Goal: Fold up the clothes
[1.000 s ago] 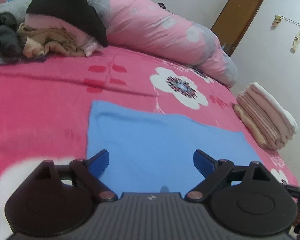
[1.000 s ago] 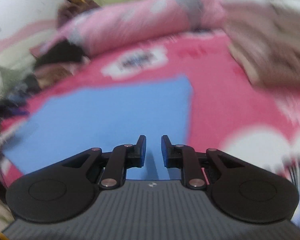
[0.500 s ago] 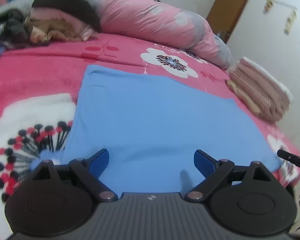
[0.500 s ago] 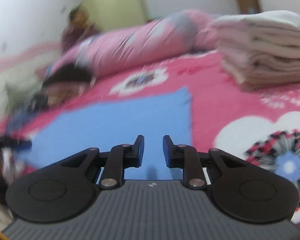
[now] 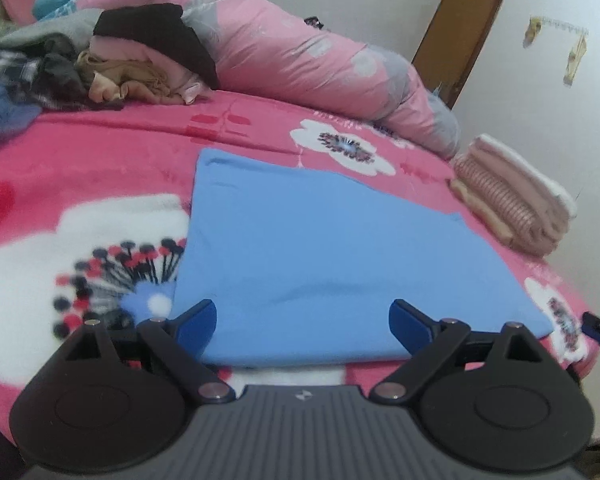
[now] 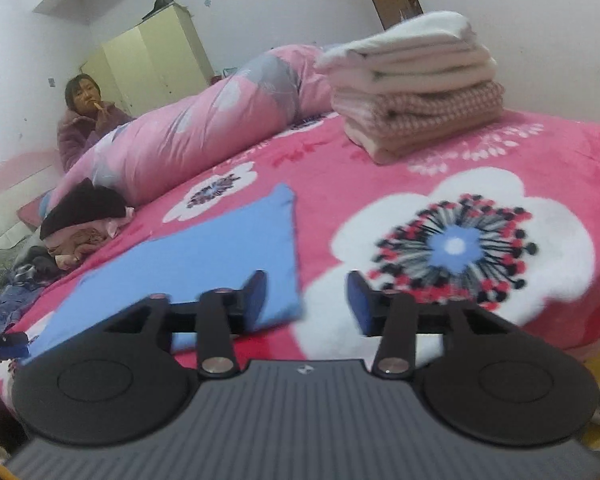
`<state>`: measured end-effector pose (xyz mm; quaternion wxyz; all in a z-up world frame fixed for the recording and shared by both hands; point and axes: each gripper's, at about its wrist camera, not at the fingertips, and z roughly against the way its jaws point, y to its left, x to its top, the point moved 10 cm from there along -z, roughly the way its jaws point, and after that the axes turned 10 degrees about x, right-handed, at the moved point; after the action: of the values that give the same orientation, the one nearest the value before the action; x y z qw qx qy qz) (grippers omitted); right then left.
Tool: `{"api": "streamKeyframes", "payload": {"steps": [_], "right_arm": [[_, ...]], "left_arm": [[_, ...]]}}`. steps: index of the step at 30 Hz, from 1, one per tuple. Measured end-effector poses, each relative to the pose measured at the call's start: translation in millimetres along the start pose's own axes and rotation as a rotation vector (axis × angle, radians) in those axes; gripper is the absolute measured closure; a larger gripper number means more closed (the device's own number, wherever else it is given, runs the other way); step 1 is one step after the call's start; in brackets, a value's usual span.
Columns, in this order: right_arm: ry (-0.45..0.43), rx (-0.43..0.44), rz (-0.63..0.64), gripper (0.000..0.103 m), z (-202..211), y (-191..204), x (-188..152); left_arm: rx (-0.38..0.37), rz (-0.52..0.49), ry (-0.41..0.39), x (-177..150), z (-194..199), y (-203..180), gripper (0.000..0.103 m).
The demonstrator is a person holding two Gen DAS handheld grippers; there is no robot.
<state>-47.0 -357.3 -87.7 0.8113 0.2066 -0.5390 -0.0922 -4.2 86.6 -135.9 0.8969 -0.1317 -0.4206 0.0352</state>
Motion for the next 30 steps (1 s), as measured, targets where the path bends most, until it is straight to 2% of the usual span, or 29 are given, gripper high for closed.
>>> {"api": "streamKeyframes", "payload": {"steps": [3,6,10,12,19,21,25,28,30], "right_arm": [[0.021,0.042,0.048,0.053,-8,26,5],[0.037,0.081,0.099,0.048,-19,52,9],[0.057,0.133,0.111,0.047,-38,87,7],[0.070,0.154,0.131,0.047,-49,102,4],[0.113,0.180,0.327,0.049,-89,160,-15],[0.138,0.166,0.365,0.049,-99,164,-23],[0.198,0.084,0.427,0.049,-107,150,-43],[0.265,0.059,0.381,0.050,-99,125,-60],[0.275,0.082,0.336,0.050,-85,113,-64]], "left_arm": [[-0.023,0.044,-0.013,-8,3,4,0.009],[-0.043,0.072,-0.011,-15,4,8,0.009],[-0.067,0.074,-0.028,-16,11,11,0.009],[-0.083,0.072,-0.041,-13,15,11,0.009],[-0.176,0.007,-0.069,3,12,-11,0.009],[-0.198,-0.017,-0.058,4,2,-24,0.009],[-0.206,-0.051,0.000,-16,-27,-46,0.010],[-0.190,-0.092,-0.002,-28,-26,-51,0.010],[-0.189,-0.118,-0.003,-35,-18,-51,0.009]]}}
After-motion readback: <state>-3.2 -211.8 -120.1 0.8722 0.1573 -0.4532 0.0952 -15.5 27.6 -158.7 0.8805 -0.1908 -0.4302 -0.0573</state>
